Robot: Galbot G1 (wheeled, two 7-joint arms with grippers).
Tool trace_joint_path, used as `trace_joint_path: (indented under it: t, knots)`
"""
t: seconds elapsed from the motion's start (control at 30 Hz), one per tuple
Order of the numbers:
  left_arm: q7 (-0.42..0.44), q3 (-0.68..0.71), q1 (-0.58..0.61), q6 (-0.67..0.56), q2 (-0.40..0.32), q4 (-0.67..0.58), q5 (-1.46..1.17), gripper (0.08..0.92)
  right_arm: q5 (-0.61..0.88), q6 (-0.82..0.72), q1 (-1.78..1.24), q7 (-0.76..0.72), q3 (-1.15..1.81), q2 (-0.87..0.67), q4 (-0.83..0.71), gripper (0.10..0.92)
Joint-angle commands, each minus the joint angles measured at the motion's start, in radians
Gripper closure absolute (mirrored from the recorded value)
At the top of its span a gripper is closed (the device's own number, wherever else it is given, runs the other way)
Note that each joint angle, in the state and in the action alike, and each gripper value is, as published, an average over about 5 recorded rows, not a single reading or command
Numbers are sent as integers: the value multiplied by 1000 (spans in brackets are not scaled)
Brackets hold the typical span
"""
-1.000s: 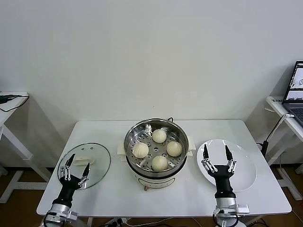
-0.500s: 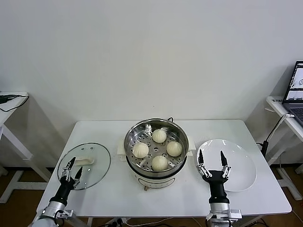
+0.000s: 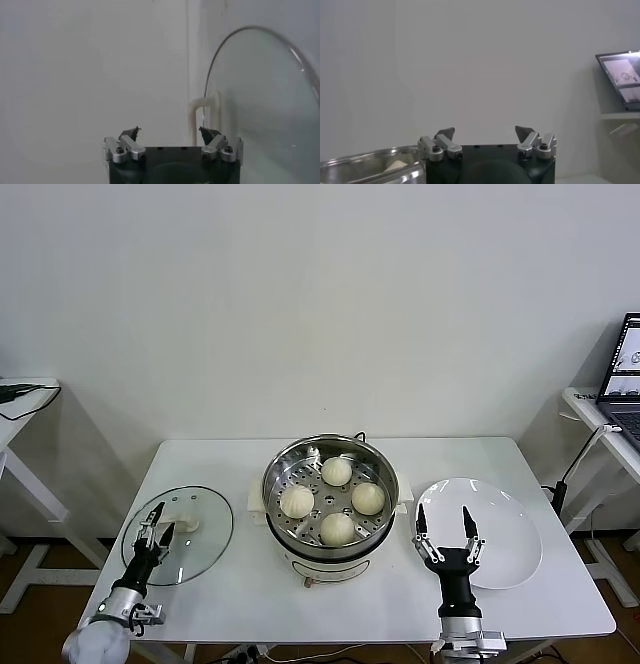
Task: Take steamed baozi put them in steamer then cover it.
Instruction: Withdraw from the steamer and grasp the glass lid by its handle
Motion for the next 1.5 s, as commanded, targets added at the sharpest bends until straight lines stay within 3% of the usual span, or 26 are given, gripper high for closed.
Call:
trace_joint_path:
  t: [0.03, 0.57, 1.2, 1.33, 1.5]
  knots:
    - [-9, 5, -95, 13, 5, 97, 59, 177, -10, 8, -2, 0, 4, 4, -5, 203]
    - [-16, 16, -123, 19, -3, 114, 65, 188, -28, 22, 7, -1, -3, 12, -39, 203]
    - [-55, 14, -106, 21, -22, 94, 76, 710, -37, 42, 20, 1, -13, 9, -63, 203]
    - [-50, 9, -80, 26, -16, 21, 51, 799, -37, 42, 23, 1, -15, 9, -67, 203]
    - [-4, -10, -4, 63, 6, -151, -29, 812, -38, 41, 23, 2, -20, 9, -59, 203]
